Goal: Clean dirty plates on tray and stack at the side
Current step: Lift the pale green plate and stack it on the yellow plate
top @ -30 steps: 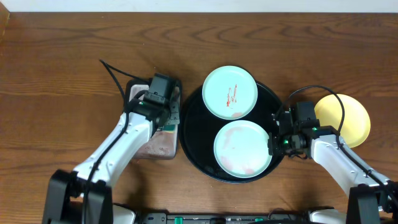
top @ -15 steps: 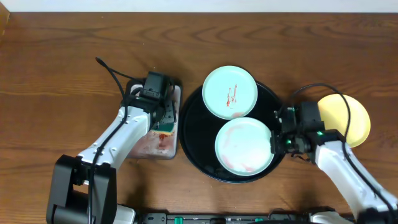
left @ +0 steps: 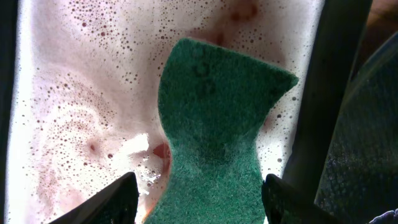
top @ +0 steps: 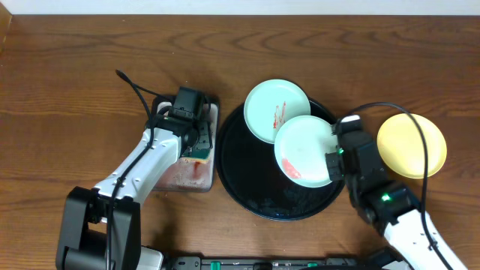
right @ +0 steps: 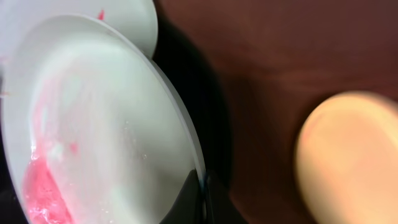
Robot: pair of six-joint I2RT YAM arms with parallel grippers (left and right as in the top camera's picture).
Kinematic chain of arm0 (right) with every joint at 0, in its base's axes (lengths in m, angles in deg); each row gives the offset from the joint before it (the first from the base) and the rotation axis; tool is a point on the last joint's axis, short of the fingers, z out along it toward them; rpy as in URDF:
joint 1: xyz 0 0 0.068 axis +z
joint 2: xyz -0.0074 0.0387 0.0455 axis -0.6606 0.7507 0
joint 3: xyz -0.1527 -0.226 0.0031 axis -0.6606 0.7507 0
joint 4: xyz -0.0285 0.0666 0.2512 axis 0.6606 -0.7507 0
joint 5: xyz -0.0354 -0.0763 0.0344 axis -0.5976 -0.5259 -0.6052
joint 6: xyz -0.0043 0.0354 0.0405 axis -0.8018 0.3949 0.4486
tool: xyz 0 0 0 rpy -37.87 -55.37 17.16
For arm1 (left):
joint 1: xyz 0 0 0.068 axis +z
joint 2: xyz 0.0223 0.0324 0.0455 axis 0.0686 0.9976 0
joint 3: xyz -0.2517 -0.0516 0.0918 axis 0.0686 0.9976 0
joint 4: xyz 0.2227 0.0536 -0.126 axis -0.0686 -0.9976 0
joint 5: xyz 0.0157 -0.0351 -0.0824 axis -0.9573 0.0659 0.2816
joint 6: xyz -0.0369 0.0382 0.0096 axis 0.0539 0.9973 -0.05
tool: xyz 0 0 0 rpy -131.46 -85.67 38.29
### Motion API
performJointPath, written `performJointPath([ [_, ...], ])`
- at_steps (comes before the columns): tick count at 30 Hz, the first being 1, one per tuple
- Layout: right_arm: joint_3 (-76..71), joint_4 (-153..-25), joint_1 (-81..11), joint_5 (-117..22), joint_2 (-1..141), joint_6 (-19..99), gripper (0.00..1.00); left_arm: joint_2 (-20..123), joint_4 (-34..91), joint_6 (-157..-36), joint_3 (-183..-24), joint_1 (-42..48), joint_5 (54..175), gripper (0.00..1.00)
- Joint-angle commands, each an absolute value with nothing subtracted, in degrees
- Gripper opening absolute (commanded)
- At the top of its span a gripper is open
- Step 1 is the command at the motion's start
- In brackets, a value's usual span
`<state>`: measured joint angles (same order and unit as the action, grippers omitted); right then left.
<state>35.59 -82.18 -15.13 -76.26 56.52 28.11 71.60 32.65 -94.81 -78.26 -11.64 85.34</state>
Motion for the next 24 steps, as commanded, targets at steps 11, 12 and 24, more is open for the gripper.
performJointPath([
  [11, 34.69, -69.35, 10.09, -116.15, 53.83, 3.78, 0.01, 71.56, 32.54, -94.29, -77.23, -11.44, 84.99, 0.65],
  [12, 34.69, -67.93, 11.1, -117.16, 53.88, 0.59, 0.01, 71.56, 32.56, -94.29, -77.23, -11.44, 85.01, 0.65],
  [24, 34.69, -61.04, 13.48, -121.88, 54.1, -8.48, 0.01, 71.56, 32.58, -94.29, -77.23, -11.44, 84.99, 0.65],
])
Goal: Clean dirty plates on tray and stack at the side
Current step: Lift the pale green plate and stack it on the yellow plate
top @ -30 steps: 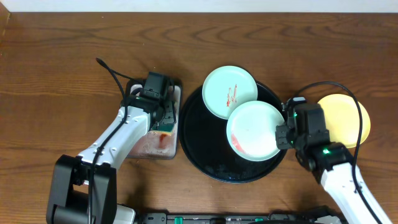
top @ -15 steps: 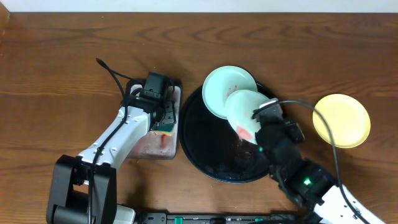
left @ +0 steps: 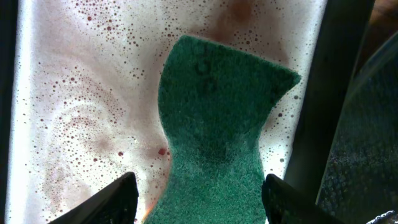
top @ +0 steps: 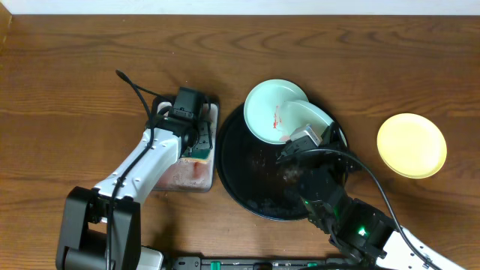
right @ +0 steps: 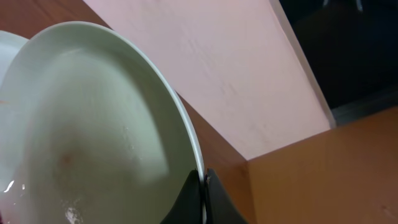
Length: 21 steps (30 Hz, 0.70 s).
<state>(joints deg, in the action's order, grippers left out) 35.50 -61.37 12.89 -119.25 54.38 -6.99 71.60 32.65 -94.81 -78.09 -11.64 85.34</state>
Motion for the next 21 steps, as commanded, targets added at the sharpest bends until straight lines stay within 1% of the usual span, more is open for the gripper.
performJointPath([
  [1, 34.69, -61.04, 13.33, -121.79, 54.1, -6.34, 0.01, 71.56, 32.65, -94.29, -77.23, -11.44, 85.01, 0.65],
  [3, 34.69, -61.77, 11.23, -120.3, 54.1, 3.63, 0.01, 71.56, 32.71, -94.29, -77.23, -11.44, 85.01, 0.65],
  [7, 34.69, -66.27, 4.3, -112.96, 54.1, 18.28, 0.01, 71.56, 32.69, -94.29, -77.23, -11.44, 85.01, 0.65],
  [11, 34.69, -72.06, -7.77, -100.48, 54.1, 31.63, 0.01, 71.56, 32.69, -94.29, -77.23, -11.44, 85.01, 0.65],
  [15, 34.72, -75.38, -22.61, -90.03, 54.1, 40.13, 0.01, 71.56, 32.69, -94.29, -77.23, -11.44, 85.01, 0.65],
  [21, 34.72, -77.44, -42.21, -82.07, 54.25, 48.44, 0.01, 71.56, 32.69, -94.29, -77.23, -11.44, 85.01, 0.64],
])
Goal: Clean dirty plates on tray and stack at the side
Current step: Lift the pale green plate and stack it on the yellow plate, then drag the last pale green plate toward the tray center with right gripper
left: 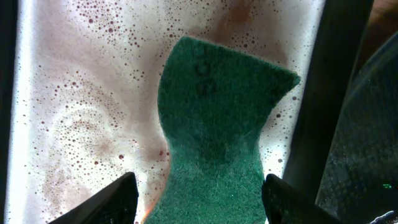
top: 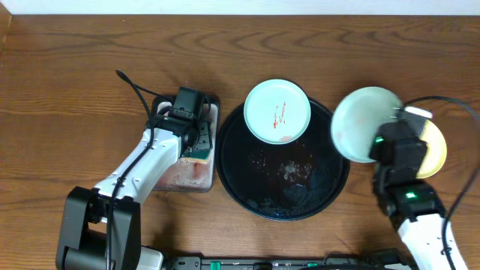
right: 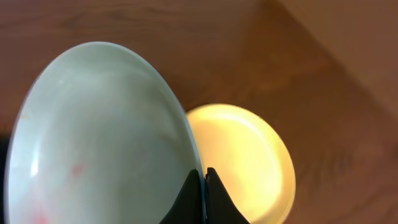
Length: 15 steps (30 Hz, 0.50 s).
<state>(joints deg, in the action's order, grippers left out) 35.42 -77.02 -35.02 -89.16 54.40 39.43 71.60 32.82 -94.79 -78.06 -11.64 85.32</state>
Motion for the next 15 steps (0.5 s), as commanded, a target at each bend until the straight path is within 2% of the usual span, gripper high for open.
performJointPath([
  [1, 34.72, -77.66, -45.47, -80.5, 54.53, 49.75, 0.01, 71.56, 32.69, -94.31, -77.23, -11.44, 85.01, 0.65],
  [6, 34.72, -79.12, -58.5, -76.02, 60.04, 57.75, 0.01, 71.56, 32.69, -94.29, -77.23, -11.44, 85.01, 0.65],
  [15, 34.72, -77.83, -65.49, -73.11, 70.25, 60.15, 0.01, 71.56, 32.69, -94.29, -77.23, -11.44, 85.01, 0.65],
])
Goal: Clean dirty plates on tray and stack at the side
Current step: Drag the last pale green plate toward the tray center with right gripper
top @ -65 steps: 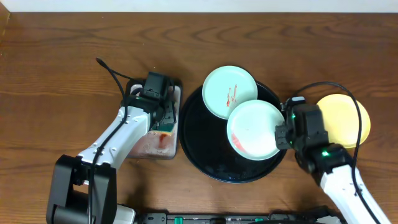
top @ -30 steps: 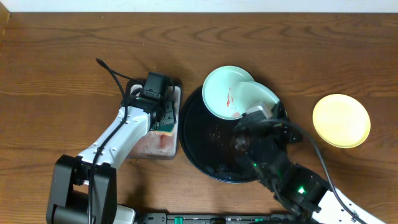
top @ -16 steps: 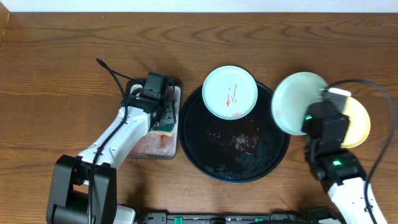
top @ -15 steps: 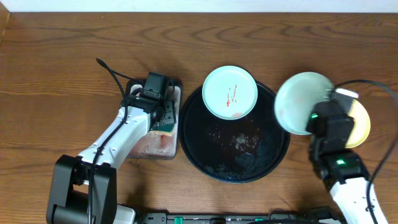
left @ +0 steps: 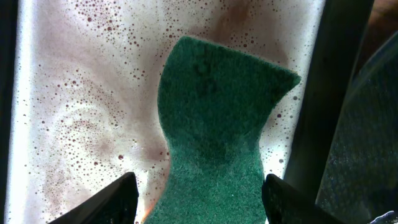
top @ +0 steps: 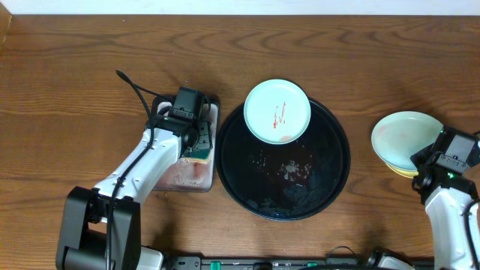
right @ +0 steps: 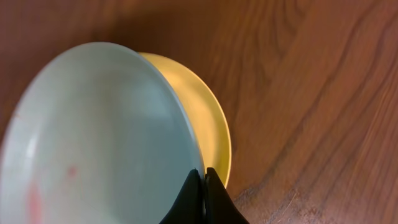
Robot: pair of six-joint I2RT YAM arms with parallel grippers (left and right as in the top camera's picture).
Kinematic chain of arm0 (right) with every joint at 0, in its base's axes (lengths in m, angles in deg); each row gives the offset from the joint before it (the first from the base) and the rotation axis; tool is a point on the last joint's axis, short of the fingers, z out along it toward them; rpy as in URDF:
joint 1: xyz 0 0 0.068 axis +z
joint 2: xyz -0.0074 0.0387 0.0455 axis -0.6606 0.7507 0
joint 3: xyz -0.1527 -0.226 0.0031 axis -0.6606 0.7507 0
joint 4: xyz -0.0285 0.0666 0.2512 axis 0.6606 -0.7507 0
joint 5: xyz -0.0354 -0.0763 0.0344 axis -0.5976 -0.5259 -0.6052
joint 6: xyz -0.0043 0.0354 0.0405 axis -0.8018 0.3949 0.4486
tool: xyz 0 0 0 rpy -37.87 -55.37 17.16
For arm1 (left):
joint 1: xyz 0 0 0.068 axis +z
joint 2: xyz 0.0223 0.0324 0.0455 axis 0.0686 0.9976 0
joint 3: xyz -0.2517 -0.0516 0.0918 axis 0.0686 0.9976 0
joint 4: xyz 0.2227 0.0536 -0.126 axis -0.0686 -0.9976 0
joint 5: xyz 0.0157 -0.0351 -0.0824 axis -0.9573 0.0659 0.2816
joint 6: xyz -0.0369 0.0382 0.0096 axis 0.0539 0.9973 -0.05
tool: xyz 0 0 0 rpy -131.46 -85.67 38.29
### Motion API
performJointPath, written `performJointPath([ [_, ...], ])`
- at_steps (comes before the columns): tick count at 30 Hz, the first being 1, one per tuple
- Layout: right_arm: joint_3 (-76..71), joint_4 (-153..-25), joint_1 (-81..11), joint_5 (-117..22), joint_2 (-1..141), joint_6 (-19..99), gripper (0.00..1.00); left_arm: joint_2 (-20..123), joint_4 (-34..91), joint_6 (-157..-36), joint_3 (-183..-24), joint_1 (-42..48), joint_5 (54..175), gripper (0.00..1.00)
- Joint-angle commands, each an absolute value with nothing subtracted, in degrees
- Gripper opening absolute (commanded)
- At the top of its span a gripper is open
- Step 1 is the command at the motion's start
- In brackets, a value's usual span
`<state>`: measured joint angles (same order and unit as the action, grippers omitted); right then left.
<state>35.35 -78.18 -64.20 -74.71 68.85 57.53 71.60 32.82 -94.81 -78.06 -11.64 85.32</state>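
My right gripper (right: 203, 180) is shut on the rim of a pale green plate (top: 403, 138), which sits over the yellow plate (right: 208, 121) at the table's right side; faint pink marks remain on it (right: 93, 143). A second pale green plate (top: 277, 111) with red streaks rests on the far rim of the round black tray (top: 322, 187). My left gripper (left: 199, 202) stands open astride the green sponge (left: 214, 124) in the soapy basin (top: 184, 174).
The basin (left: 81, 93) holds pinkish foamy water. A black cable (top: 133, 88) runs from the left arm across the wood. The tray's middle shows wet smears (top: 289, 169). Bare wooden table lies at left and far right.
The right gripper has carried the pale green plate further right and lower, from beside the tray's right edge onto the yellow plate. The left gripper and sponge are unmoved.
The right gripper first held the smeared plate over the tray. Then the plate stood tilted over the tray. Then it was held right of the tray, partly over the yellow plate, and now it lies on that plate. The left gripper stayed open over the sponge throughout.
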Motion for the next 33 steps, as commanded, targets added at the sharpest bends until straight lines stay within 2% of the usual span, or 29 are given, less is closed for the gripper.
performJointPath([
  [1, 34.72, -77.72, -65.69, -72.46, 70.33, 60.15, 0.04, 71.56, 32.69, -94.29, -77.23, -11.44, 85.01, 0.65],
  [2, 34.69, -77.31, -65.71, -71.45, 70.23, 60.13, 0.15, 71.56, 32.71, -94.29, -77.23, -11.44, 85.01, 0.65],
  [3, 34.69, -76.5, -65.69, -69.49, 69.9, 59.98, 0.3, 71.56, 32.71, -94.29, -77.23, -11.44, 85.01, 0.65],
  [4, 34.69, -75.67, -65.69, -67.08, 69.5, 59.02, 0.39, 71.56, 32.71, -94.29, -77.23, -11.44, 85.01, 0.65],
  [7, 34.69, -72.91, -65.64, -58.71, 67.82, 56.39, 0.51, 71.56, 32.71, -94.29, -77.23, -11.44, 85.01, 0.65],
  [11, 34.69, -67.23, -64.55, -42.16, 64.91, 52.13, 0.52, 71.56, 32.71, -94.29, -77.23, -11.44, 85.01, 0.65],
  [15, 34.69, -61.61, -59.72, -27.0, 64.04, 42.93, 0.53, 71.56, 32.74, -94.29, -77.23, -11.44, 85.01, 0.65],
  [19, 34.52, -63.1, -52.77, -27.5, 64.72, 37.2, 0.55, 71.56, 32.71, -94.29, -77.23, -11.44, 85.01, 0.65],
  [21, 33.27, -65.13, -49.08, -29.88, 66.2, 34.52, 0.52, 71.56, 32.71, -94.31, -77.23, -11.44, 85.01, 0.65],
  [28, 19.09, -79.71, -39.68, -36.28, 80.02, 25.73, 0.56, 71.56, 32.71, -94.31, -77.23, -11.44, 85.01, 0.65],
  [31, 14.35, -79.95, -36.77, -36.42, 87.12, 25.03, 0.6, 71.56, 32.69, -94.31, -77.23, -11.44, 85.01, 0.65],
  [33, 13.1, -77.35, -35.2, -37.64, 91.19, 25.4, 0.57, 71.56, 32.69, -94.33, -77.23, -11.44, 85.01, 0.65],
])
